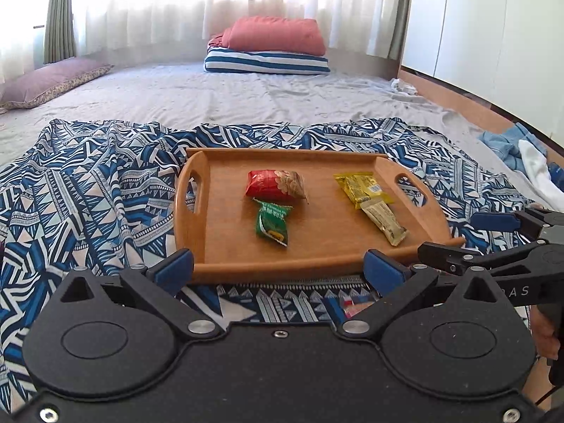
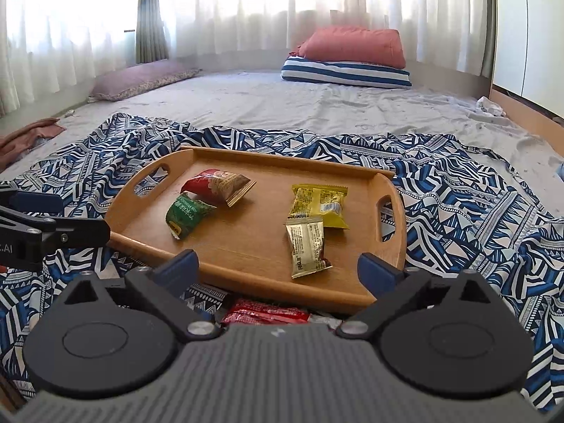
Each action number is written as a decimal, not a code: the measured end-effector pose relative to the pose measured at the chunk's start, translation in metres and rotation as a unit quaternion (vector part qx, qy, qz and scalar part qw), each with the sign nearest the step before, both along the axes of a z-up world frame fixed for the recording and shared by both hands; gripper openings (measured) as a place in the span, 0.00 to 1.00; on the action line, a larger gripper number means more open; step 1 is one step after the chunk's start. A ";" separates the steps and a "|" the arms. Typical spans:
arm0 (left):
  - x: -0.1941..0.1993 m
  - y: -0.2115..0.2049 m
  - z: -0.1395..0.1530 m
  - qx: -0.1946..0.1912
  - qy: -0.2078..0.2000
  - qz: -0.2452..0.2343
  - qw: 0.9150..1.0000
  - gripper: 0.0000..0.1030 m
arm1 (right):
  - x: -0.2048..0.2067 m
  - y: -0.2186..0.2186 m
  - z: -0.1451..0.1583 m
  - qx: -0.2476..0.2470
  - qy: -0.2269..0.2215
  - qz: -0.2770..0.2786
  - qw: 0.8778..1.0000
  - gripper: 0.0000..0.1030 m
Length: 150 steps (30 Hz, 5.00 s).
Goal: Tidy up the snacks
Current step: 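Withdraw both tools from the tray toward the remaining snacks, then grasp the clear nut bag with the left gripper while the right gripper grasps the cream packet, then carry both packets onto the wooden tray and open both grippers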
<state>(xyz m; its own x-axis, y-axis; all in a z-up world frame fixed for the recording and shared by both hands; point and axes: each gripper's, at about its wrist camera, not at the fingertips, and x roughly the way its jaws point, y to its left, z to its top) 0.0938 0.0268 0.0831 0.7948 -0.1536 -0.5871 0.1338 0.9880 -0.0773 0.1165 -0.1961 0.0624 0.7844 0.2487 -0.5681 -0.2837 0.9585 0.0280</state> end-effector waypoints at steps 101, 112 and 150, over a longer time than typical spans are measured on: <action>0.020 0.032 -0.006 -0.040 -0.013 0.061 0.997 0.38 | -0.031 -0.001 -0.002 -0.043 -0.062 -0.086 0.993 0.26; 0.088 0.031 -0.018 -0.058 0.019 0.076 0.995 0.37 | 0.038 -0.030 -0.008 0.002 -0.011 -0.127 0.992 0.26; 0.137 0.003 -0.057 -0.026 0.041 0.068 0.997 0.61 | 0.103 -0.029 -0.056 0.021 0.056 -0.134 0.989 0.47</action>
<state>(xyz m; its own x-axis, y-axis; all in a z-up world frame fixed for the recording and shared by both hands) 0.2312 0.0302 0.0264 0.7603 -0.0803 -0.6446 -0.0095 0.9908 -0.1346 0.2195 -0.2250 0.0068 0.7584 0.0651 -0.6486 -0.0118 0.9962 0.0862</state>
